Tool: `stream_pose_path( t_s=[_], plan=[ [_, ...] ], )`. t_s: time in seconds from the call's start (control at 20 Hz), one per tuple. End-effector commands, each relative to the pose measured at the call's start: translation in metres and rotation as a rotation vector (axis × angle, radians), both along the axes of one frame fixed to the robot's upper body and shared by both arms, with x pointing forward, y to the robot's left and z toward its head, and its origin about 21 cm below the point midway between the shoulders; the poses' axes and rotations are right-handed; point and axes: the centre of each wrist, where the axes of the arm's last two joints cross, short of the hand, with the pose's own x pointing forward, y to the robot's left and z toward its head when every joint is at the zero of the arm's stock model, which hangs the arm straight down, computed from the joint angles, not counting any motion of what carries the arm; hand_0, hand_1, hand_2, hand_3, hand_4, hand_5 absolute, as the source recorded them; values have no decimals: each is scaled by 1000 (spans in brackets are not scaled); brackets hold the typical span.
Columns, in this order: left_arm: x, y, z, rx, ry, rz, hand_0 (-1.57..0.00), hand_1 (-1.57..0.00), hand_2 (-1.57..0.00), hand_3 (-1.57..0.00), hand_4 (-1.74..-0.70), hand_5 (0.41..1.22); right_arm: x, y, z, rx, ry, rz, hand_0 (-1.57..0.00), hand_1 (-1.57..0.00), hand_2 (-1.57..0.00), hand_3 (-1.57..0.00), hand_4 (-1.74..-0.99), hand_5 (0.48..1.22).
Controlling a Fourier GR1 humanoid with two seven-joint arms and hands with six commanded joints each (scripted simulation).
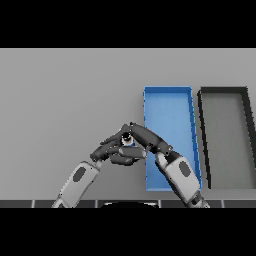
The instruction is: Pick up the blue pipe and place it into the blue bin.
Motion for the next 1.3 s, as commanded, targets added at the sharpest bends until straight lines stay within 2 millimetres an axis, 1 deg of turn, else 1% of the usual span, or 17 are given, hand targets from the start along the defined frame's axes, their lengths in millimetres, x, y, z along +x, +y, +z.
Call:
stream_pose_path(
  t_s=[0.0,0.05,0.2,0.25,0.35,0.45,0.5,0.55,0.65,0.7,0.8,0.85,0.9,1.0,1.1,1.15,1.25],
  plan=[
    [-1,1,0,-4,15,7,-45,-43,-41,-41,-889,639,-1,-4,-1,13,11,-2,-1570,-1570,-1570,-1570,-1488,1220],
    [-2,3,0,8,33,13,-36,-34,-32,-33,-895,625,-2,-2,-1,33,40,17,-1570,-1570,-1570,-1570,-1489,1220],
    [-4,-1,0,-6,44,7,-18,-17,-16,-16,-909,564,1,-8,4,124,167,62,-1571,-1571,-1571,-1571,-1490,1221],
    [-5,2,0,2,51,7,-14,-13,-13,-13,-913,543,6,-8,10,160,205,59,-1571,-1571,-1571,-1571,-1491,1221],
    [-7,3,0,3,58,14,-9,-8,-8,-8,-922,515,9,-13,35,216,225,61,-1571,-1571,-1571,-1571,-1490,1221],
    [-6,2,0,20,72,26,-5,-5,-5,-5,-925,500,10,-18,61,219,192,51,-1571,-1571,-1571,-1571,-1492,1221],
    [-7,2,1,16,71,25,-4,-4,-3,-4,-926,496,14,-19,78,230,159,55,-1571,-1571,-1571,-1571,-1493,1221],
    [-6,5,3,18,68,25,-3,-3,-3,-3,-927,493,16,-22,91,236,110,61,-1571,-1571,-1571,-1571,-1494,1221],
    [-9,6,0,23,64,18,-2,-1,-1,-1,-925,488,25,-34,116,255,72,49,-1571,-1571,-1571,-1571,-1495,1221],
    [-10,6,1,21,55,19,-1,-1,-1,-1,-920,487,32,-37,125,280,68,-5,-1571,-1571,-1571,-1571,-1495,1221],
    [-12,6,2,25,47,19,0,0,0,0,-912,486,43,-56,144,312,44,-137,-1571,-1571,-1571,-1571,-1496,1221],
    [-11,7,5,25,40,16,0,0,0,0,-904,487,47,-63,149,308,51,-202,-1571,-1571,-1571,-1571,-1497,1221],
    [-12,6,5,30,38,28,0,0,0,0,-899,487,55,-77,145,303,63,-263,-1571,-1571,-1571,-1571,-1497,1221],
    [-8,9,4,41,52,33,0,0,1,1,-890,485,67,-97,139,282,87,-355,-1571,-1571,-1571,-1571,-1498,1221],
    [-8,12,6,28,45,31,1,1,1,1,-887,483,76,-114,120,264,142,-443,-1571,-1571,-1571,-1571,-1498,1221],
    [-8,12,4,31,53,33,1,1,1,1,-886,482,83,-121,108,262,184,-483,-1571,-1571,-1571,-1571,-1498,1221],
    [-10,13,2,39,46,35,1,1,1,1,-881,482,87,-142,79,250,267,-581,-1571,-1571,-1571,-1571,-1499,1221]
  ],
)
